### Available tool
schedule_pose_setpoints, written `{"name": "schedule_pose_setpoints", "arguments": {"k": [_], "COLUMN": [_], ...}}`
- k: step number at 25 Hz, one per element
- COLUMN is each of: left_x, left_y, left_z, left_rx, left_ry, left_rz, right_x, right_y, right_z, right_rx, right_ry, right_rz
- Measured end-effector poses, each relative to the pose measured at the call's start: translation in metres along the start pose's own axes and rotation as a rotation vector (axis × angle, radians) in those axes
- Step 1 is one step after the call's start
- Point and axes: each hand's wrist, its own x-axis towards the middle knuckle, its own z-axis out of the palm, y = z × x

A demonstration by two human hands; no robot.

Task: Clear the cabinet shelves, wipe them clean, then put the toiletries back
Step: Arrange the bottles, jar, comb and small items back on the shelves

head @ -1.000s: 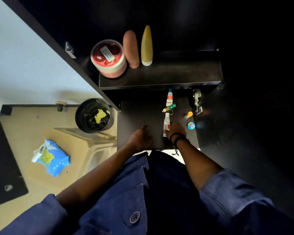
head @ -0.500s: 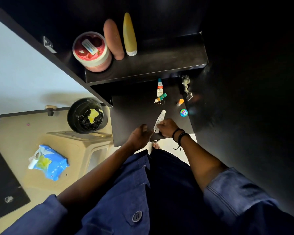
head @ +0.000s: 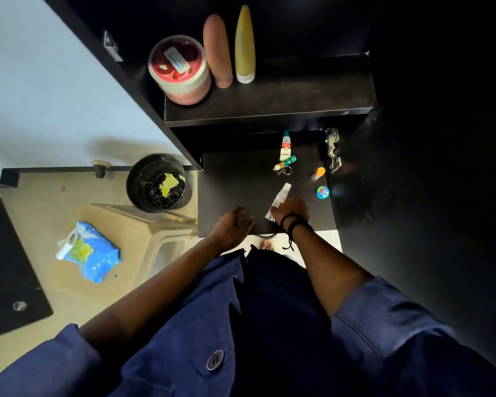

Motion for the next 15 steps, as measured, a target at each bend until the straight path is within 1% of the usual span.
{"name": "schedule_pose_setpoints", "arguments": {"k": [3,5,6,8,10,13,15], "left_x": [-0.005,-0.008,-0.009,-0.010,-0.009,-0.006,-0.004], "left_y": [-0.007,-0.010,-0.011,-0.009,-0.007,-0.006,-0.005], "left_z": [-0.004,-0.004,-0.003,-0.001,0.002,0.000,-0.003], "left_rx": [0.014,0.014,0.012,-0.032,-0.116,-0.283,-0.297], "left_ry": [0.031,0.035,0.040,0.060,0.112,0.218,0.224], "left_rz": [-0.042,-0.062,-0.063,-0.053,-0.044,-0.053,-0.045], "right_x": [0.008,0.010,0.004,-0.013,-0.028,-0.036,-0.038], "right_y": [-0.005,-0.004,-0.007,-0.014,-0.021,-0.022,-0.020], "right_z": [0.004,0.008,0.007,0.001,-0.011,-0.026,-0.030], "right_rx": [0.098,0.236,0.334,0.550,0.689,0.744,0.753], "right_ry": [-0.072,-0.128,-0.189,-0.374,-0.561,-0.760,-0.841], "right_rz": [0.026,0.028,0.022,-0.024,-0.100,-0.195,-0.224]}}
